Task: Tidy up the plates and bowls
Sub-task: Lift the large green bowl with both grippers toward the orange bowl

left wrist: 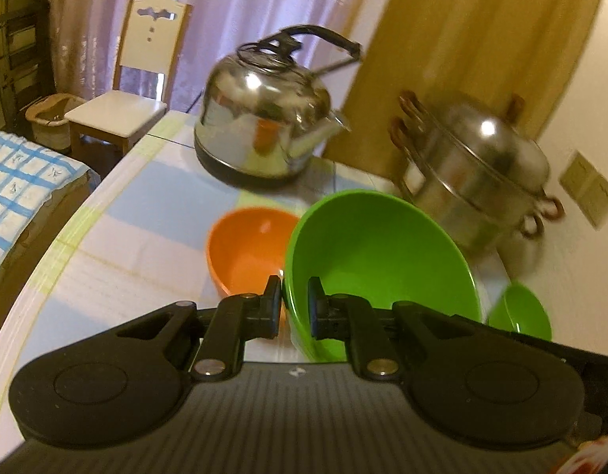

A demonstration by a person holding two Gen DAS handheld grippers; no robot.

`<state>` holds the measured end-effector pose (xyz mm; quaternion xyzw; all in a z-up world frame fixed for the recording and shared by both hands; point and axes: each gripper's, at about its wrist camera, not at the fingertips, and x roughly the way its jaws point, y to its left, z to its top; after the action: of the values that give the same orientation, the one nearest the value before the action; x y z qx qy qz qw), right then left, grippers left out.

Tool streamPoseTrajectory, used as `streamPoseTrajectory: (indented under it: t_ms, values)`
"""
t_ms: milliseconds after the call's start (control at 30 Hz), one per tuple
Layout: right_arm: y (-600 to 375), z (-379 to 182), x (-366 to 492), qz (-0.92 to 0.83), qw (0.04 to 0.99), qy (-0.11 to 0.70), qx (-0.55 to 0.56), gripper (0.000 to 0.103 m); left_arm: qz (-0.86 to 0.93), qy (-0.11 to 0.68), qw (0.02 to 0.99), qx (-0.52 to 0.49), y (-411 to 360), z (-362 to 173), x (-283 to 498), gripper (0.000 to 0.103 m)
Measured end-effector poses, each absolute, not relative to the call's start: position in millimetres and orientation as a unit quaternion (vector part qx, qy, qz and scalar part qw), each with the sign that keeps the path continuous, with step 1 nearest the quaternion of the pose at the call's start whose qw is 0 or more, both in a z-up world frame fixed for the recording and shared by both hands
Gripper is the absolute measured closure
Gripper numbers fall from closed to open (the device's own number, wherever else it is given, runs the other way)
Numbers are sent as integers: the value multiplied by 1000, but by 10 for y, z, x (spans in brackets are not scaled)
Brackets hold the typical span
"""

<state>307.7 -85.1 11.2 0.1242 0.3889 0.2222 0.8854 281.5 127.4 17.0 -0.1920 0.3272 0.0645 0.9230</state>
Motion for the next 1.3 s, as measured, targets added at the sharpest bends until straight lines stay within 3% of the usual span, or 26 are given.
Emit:
streamPoseTrajectory:
  t_ms: [467,1300]
  values:
    - [-441,-274,3831,255,876,391,119,90,107,323,914,-222,1653,-230,3312,92]
    - [-149,-728,3996,276,874,397,46,90,115,345,905,-221,1825,-588,3467,92]
